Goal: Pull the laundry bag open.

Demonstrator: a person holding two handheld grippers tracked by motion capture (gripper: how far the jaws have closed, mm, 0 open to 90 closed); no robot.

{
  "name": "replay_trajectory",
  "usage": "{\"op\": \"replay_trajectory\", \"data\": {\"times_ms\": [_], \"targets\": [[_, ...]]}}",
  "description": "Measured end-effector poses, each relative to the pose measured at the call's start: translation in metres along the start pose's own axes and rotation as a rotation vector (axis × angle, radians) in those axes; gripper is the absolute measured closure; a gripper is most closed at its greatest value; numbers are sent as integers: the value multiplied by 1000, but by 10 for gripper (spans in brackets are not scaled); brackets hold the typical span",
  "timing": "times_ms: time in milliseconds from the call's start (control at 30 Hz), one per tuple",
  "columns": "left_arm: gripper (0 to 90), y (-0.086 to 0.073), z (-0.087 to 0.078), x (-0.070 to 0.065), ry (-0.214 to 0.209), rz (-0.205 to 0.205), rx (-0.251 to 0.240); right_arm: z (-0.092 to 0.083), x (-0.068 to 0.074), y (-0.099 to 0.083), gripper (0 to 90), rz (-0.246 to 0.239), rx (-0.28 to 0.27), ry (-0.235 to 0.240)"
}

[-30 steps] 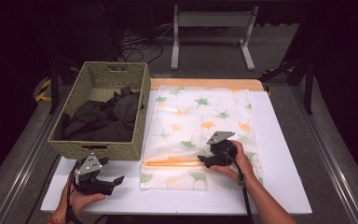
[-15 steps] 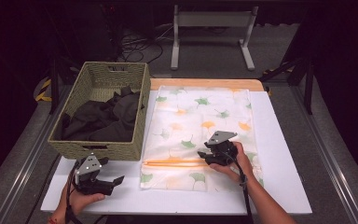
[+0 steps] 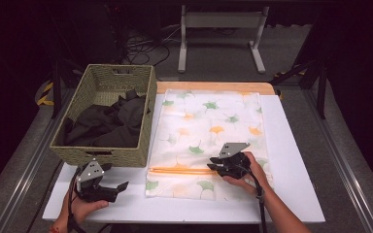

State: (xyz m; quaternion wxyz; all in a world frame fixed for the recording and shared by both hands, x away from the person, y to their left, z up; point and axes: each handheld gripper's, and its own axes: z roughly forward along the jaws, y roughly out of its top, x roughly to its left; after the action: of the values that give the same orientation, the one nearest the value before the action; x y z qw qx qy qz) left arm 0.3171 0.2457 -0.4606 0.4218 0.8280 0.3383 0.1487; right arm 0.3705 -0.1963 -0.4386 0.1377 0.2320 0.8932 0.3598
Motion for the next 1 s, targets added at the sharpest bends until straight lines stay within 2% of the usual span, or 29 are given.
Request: {"op": "replay_trajectory", "data": {"times_ms": [200, 267, 300, 367, 467, 567, 733, 867, 1000], "targets": [[89, 0, -1, -3, -2, -1, -3, 7, 2, -3, 678, -6, 34, 21], [89, 0, -2, 0, 1, 13, -1, 6, 1, -4, 638, 1, 30, 34], [89, 0, -2, 0, 1, 13, -1, 6, 1, -4, 638, 1, 30, 34], [89, 0, 0, -1, -6, -6, 1, 8, -1, -5, 571, 16, 51, 16], [89, 0, -1, -1, -6, 7, 4, 11, -4, -7, 558, 39, 48, 15], [89, 0, -1, -1, -9, 0, 1, 12, -6, -7, 610, 52, 39, 24], [89, -1, -1, -1, -9, 3, 4, 12, -13, -8, 762, 93, 36, 16], [89, -1, 0, 0, -11, 1, 4, 13, -17, -8, 834, 125, 37, 17], [89, 0, -1, 1, -17, -3, -7, 13, -18, -6, 882, 123, 44, 6]]}}
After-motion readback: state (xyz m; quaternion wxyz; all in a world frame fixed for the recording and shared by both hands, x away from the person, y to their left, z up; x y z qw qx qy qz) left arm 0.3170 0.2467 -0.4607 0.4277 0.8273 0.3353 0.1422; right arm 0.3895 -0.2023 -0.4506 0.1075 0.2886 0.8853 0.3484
